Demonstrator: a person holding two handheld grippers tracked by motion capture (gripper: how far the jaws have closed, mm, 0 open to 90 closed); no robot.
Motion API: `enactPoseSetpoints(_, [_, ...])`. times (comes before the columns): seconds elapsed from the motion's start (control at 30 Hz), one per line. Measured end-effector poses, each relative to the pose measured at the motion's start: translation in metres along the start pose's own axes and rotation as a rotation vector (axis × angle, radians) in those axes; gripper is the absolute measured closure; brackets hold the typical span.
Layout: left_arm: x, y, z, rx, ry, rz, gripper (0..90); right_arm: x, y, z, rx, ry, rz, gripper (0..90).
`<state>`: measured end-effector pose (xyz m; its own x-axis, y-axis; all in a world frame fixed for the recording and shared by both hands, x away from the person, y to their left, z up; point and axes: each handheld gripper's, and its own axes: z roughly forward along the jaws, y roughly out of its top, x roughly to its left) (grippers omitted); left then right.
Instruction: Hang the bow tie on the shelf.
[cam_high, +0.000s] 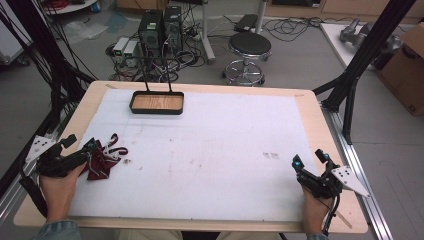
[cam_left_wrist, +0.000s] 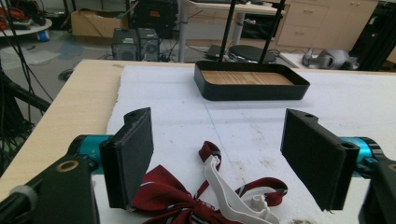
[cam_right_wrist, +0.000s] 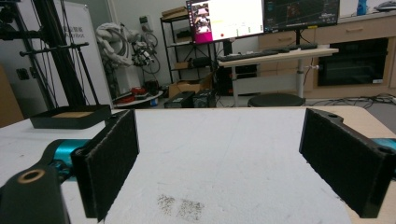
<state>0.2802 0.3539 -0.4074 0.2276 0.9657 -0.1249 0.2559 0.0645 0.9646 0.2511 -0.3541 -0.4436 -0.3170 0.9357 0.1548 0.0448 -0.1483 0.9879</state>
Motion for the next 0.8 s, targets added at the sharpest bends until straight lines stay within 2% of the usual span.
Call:
enactPoseSetpoints(0.23, [0.0003, -0.0014, 0.0007, 0.0, 0.002, 0.005, 26.6, 0.0018, 0.0004, 0.0, -0.004, 0.004, -0.016, 11.1])
enactPoseSetpoints(0.8, [0.0035, -0.0041, 0.0012, 0.027, 0.021, -0.001, 27.4, 0.0022, 0.0002, 0.0016, 0.011, 0.01, -0.013, 11.1])
